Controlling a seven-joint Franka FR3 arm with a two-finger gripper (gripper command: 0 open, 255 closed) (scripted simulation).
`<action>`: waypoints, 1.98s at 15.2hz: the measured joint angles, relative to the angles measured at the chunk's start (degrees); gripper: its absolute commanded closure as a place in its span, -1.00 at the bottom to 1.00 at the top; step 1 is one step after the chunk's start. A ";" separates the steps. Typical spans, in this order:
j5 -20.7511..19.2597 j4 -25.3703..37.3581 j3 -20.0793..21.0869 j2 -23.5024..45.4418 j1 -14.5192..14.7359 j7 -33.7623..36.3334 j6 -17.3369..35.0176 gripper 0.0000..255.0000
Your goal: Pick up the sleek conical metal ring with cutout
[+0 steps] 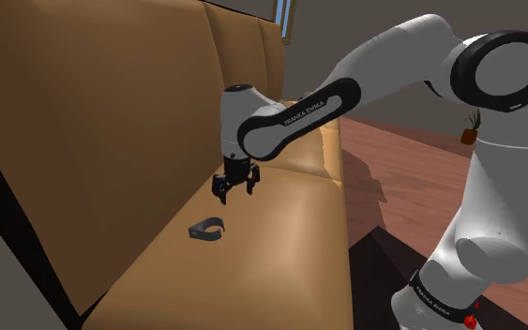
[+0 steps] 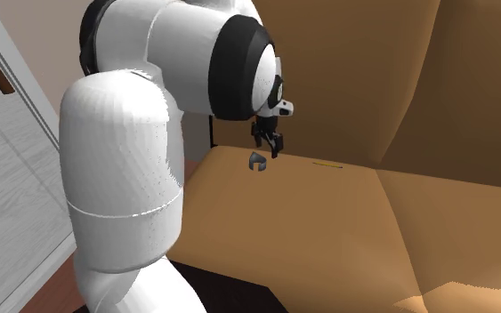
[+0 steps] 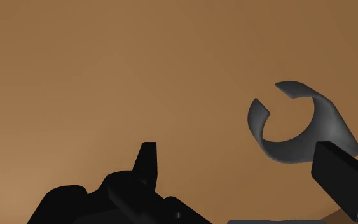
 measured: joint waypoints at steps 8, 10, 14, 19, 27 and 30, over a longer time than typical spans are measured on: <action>-4.64 8.93 -1.31 12.49 3.97 3.92 1.46 -1.00; -5.05 8.59 -1.54 13.29 4.16 4.28 2.54 -1.00; -5.89 8.36 -2.08 15.11 4.53 4.89 4.48 1.00; -5.95 8.29 -2.10 15.17 4.58 4.97 4.64 1.00; -5.51 8.69 -1.79 14.33 4.49 4.73 3.44 1.00; -4.84 8.84 -1.37 12.87 4.18 4.24 1.92 1.00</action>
